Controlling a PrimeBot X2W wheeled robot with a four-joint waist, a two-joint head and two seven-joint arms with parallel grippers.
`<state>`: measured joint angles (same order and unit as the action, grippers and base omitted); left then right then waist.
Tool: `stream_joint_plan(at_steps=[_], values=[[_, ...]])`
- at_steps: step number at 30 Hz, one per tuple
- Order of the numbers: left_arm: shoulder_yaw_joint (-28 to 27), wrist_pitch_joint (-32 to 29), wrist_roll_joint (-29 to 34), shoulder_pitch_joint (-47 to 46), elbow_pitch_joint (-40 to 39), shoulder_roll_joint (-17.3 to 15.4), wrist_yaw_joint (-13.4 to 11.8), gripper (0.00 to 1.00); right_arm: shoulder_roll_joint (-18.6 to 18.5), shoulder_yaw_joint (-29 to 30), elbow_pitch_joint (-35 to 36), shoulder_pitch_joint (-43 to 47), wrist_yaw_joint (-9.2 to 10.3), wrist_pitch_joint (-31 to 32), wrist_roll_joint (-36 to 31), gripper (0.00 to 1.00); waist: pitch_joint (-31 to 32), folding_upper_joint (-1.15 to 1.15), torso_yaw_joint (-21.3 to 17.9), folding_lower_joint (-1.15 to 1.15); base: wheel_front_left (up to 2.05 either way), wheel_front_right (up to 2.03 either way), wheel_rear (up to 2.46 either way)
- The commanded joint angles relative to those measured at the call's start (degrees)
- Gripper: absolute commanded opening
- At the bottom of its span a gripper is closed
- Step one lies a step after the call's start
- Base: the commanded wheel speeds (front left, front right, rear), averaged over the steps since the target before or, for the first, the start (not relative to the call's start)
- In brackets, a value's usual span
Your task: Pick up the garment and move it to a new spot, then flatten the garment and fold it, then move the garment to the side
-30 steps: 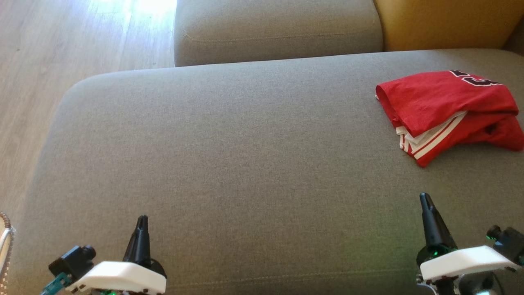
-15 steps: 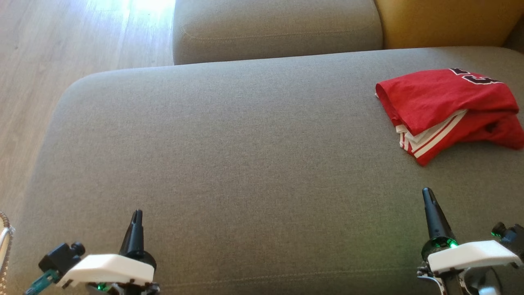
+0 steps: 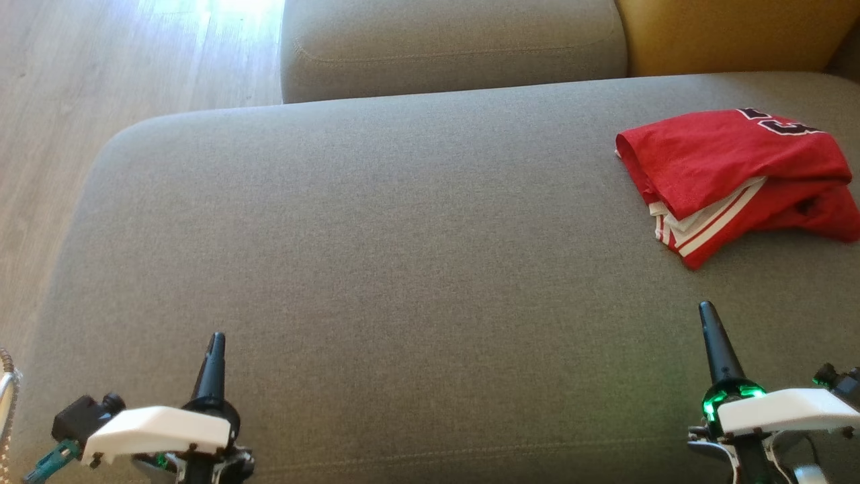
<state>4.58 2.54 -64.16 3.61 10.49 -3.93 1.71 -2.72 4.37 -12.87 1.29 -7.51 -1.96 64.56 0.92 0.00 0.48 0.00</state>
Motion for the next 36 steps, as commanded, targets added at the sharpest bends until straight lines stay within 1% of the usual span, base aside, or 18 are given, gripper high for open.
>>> stream_joint_plan(at_steps=[1, 36], values=[[-2.05, -0.28, -1.50, -3.38, -1.44, -0.95, 0.77, 0.00, -1.16, -0.50, 1.57, -3.10, 0.01, 0.43, 1.49, 0.00, -0.02, 0.00, -0.01, 0.00, 0.00, 0.00, 0.00], [-7.90, -6.31, -26.98, -8.92, 2.91, -0.76, 5.24, 0.00, -1.21, 0.57, -0.78, -6.88, 0.02, 6.54, 25.85, 0.00, -0.99, 0.00, -0.42, 0.00, 0.00, 0.00, 0.00]])
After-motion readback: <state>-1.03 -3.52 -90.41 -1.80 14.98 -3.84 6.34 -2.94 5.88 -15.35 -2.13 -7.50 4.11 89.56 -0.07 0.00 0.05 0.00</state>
